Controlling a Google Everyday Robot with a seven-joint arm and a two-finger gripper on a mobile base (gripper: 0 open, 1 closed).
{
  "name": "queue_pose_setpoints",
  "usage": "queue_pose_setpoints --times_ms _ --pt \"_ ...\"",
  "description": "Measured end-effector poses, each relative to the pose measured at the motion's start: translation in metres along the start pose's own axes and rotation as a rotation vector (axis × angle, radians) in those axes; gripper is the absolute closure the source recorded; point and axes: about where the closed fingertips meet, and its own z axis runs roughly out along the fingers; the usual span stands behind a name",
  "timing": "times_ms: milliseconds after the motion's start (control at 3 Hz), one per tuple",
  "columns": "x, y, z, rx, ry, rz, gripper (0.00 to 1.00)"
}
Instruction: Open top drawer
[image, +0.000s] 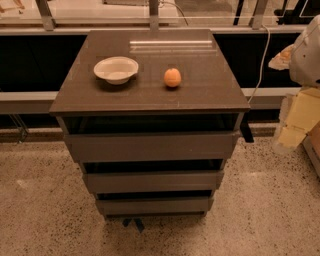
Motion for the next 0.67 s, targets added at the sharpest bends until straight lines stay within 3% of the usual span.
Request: queue_pose_setpoints --times_ms 667 --pt "-0.0013 -0.0002 -0.0028 -0.007 -0.002 -0.022 0.00"
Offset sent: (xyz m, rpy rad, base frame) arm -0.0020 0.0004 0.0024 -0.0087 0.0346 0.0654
